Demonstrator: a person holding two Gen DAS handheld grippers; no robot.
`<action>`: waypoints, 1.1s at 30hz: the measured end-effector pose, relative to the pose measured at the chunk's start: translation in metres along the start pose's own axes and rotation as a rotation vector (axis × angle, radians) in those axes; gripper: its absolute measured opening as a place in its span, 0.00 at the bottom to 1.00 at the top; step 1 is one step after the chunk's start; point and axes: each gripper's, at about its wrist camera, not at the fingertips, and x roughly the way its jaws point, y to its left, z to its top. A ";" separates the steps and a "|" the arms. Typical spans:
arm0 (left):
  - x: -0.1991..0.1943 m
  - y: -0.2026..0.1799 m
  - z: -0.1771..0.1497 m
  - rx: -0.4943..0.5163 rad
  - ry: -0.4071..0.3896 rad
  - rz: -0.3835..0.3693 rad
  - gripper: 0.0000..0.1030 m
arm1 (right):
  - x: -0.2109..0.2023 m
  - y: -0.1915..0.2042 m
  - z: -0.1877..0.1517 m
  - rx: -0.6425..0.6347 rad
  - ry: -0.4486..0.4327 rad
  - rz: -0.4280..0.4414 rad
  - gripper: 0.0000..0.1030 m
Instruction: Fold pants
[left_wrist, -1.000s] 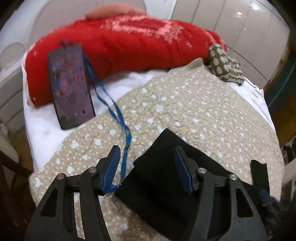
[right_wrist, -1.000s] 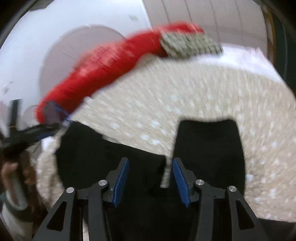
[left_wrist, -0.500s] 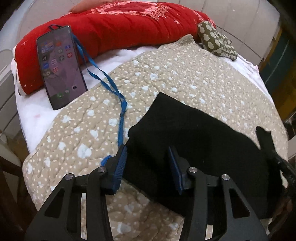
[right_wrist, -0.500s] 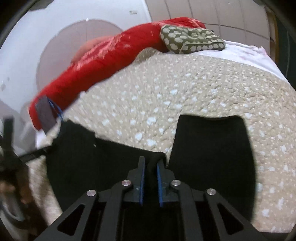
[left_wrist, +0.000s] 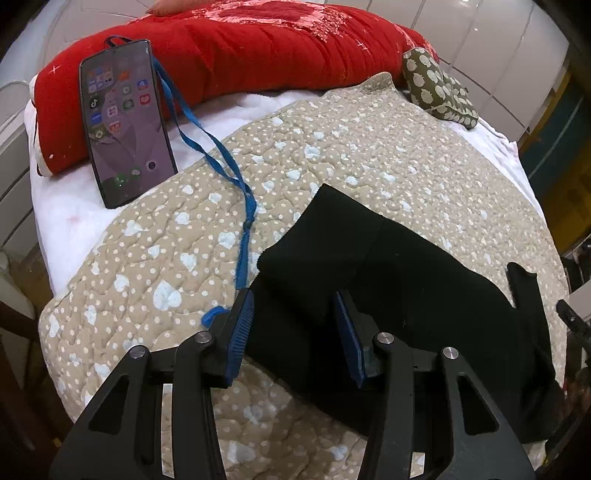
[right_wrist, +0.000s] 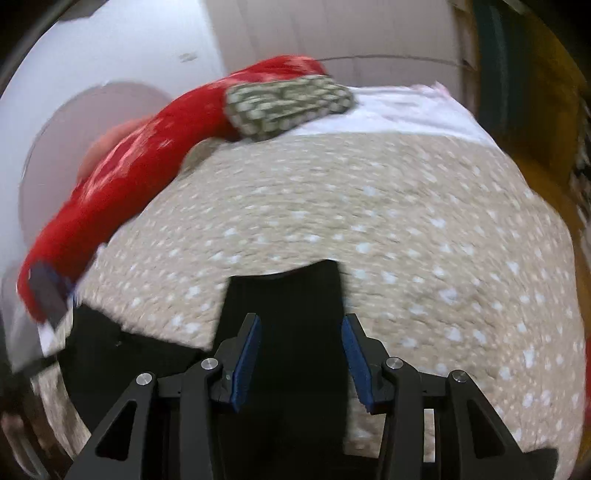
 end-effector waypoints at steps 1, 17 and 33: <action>0.001 -0.001 0.000 0.001 0.001 0.002 0.43 | 0.005 0.012 0.001 -0.039 0.014 -0.002 0.44; 0.000 -0.002 0.000 -0.011 0.013 -0.014 0.43 | -0.014 -0.019 -0.004 0.059 -0.031 0.073 0.04; -0.014 -0.017 -0.003 0.010 0.008 -0.014 0.43 | -0.161 -0.133 -0.148 0.305 -0.029 -0.109 0.04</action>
